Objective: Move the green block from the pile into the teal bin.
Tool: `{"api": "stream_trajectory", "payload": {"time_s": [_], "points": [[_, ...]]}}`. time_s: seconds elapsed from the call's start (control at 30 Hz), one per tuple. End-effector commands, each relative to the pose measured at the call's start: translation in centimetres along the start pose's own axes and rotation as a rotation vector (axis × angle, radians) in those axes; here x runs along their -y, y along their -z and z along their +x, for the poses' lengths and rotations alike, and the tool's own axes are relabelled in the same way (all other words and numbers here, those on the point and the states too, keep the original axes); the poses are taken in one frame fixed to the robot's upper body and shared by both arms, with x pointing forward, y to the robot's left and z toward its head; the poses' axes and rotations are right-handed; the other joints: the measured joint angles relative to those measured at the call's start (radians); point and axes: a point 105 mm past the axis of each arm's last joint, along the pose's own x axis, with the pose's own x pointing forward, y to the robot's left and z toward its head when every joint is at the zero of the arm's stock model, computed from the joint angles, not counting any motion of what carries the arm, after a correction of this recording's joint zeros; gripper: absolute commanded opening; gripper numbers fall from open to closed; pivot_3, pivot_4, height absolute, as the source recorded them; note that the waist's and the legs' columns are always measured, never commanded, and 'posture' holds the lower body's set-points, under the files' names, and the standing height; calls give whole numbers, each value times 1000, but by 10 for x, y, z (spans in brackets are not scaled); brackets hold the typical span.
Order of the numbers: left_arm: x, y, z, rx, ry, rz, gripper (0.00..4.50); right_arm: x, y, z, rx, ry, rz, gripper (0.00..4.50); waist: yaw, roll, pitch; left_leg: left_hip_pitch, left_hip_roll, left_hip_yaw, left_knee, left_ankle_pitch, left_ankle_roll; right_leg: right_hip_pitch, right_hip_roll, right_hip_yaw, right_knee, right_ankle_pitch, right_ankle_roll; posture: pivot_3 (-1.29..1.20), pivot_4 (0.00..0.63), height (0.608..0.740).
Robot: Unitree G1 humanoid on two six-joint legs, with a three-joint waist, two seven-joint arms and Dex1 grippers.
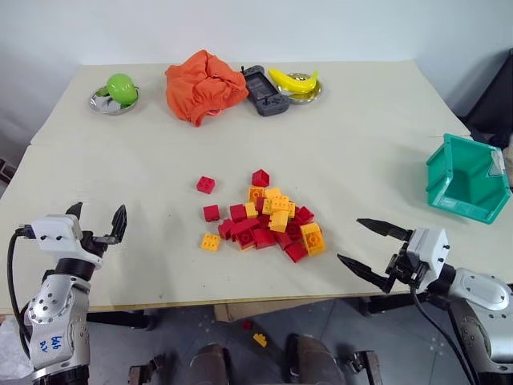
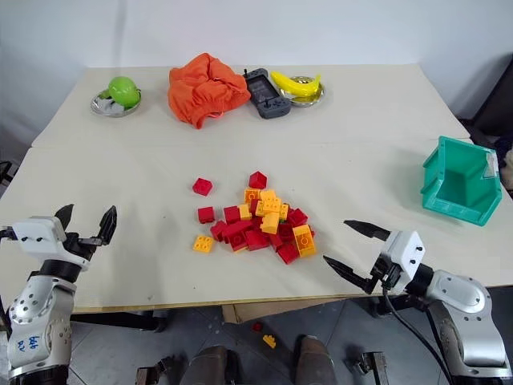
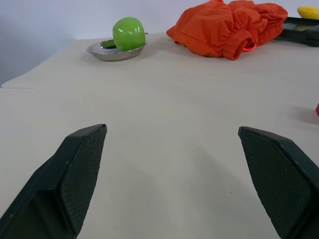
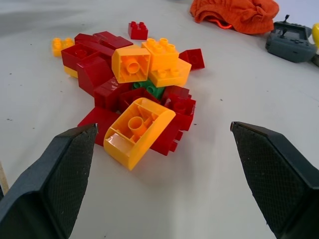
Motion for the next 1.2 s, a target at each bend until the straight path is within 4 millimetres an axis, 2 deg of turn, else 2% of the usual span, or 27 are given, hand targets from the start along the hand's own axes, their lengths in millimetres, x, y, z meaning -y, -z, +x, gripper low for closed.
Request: {"api": "stream_trajectory", "payload": {"time_s": [0.03, 0.07, 0.13, 0.2, 0.23, 0.33, 0.43, 0.53, 0.7, 0.77, 0.83, 0.9, 0.97, 1.03, 1.1, 1.2], "points": [[4, -20, 3, 59, 67, 24, 4500, 6, -6, -1, 28, 26, -22, 4474, 0, 0, 0, 0, 0, 0, 0, 0, 0, 0, 0, 0, 0, 0, 0, 0, 150, 740], [11, -27, 4, 88, 128, 11, 4500, 11, -7, -1, 36, 49, -10, 4474, 0, 0, 0, 0, 0, 0, 0, 0, 0, 0, 0, 0, 0, 0, 0, 0, 150, 740], [35, -44, 0, 144, 369, 16, 4500, 22, -14, -2, 49, 84, 6, 4474, 0, 0, 0, 0, 0, 0, 0, 0, 0, 0, 0, 0, 0, 0, 0, 0, 150, 740], [60, -51, -8, 108, 672, 76, 4500, 35, -20, -7, 45, 96, 0, 4474, 0, 0, 0, 0, 0, 0, 1, 0, 0, 0, 0, 0, 0, 0, 0, 0, 150, 740], [66, -53, -12, 85, 777, 113, 4500, 40, -22, -10, 40, 94, -4, 4474, 0, 0, 0, -1, 0, 0, 1, 0, 0, 0, 0, 0, 0, 0, 0, 0, 150, 740], [76, -50, -26, 12, 1029, 196, 4500, 48, -19, -22, -14, 25, -13, 3912, 0, 2, 1, 0, 0, 1, 0, 0, 0, -1, 0, 0, 0, 0, -1, 0, 150, 740], [80, -46, -33, -22, 1132, 195, 4500, 48, -16, -22, -48, -47, -39, 2853, -2, 2, 1, 0, 0, 1, -2, 0, 0, -1, 0, 0, -1, 0, -1, 0, 150, 740], [90, -37, -41, -29, 1210, 205, 4500, 34, -22, 1, -31, -160, -33, 1869, -9, 3, 1, 0, 0, 2, -2, 0, 0, -1, 0, 0, -1, 0, -1, 0, 150, 740], [97, -34, -37, -7, 1184, 162, 4500, -12, -33, 55, 9, -328, 12, 126, -7, 2, 1, 0, 0, 1, -1, 0, 0, -1, 0, 1, 1, 0, -1, 0, 150, 740], [100, -31, -38, -9, 1179, 140, 4500, -35, -34, 83, 4, -397, 6, 22, -5, 2, 1, -1, 0, 1, 0, 0, 0, -2, 0, 1, 1, 0, -1, 0, 150, 740], [105, -30, -39, -15, 1181, 111, 4500, -50, -36, 116, -12, -415, 20, 22, -5, 3, 1, -1, 0, 1, 0, 0, 0, -2, 0, 1, 1, 0, -1, 0, 150, 740], [108, -29, -41, -31, 1192, 90, 4500, -55, -43, 145, -18, -390, 45, 22, -8, 3, 1, -1, 0, 2, 0, 0, 0, -3, 0, 1, 1, 0, -1, 0, 150, 740], [109, -29, -41, -39, 1191, 79, 4500, -49, -48, 168, -27, -332, 15, 22, -10, 3, 1, -2, 0, 1, 0, 0, -1, -4, 0, 1, 3, 0, -1, 0, 150, 740], [110, -29, -42, -42, 1187, 83, 4500, -35, -50, 182, -28, -266, -6, 22, -4, 3, 1, -2, 0, 1, 0, 0, -1, -4, 0, 1, 3, 0, -1, 0, 150, 740], [108, -29, -41, -41, 1169, 88, 4500, -7, -48, 186, -44, -173, -29, 22, -1, 2, 1, -2, 0, 1, 0, 0, -1, -4, 0, 0, 3, 0, -1, 0, 150, 740], [106, -28, -40, -39, 1144, 88, 4500, 24, -36, 179, -94, -118, -69, 22, -4, 2, 1, -3, 0, 1, 0, 0, 0, -4, 0, 0, 1, 0, -1, 0, 150, 740]]}}
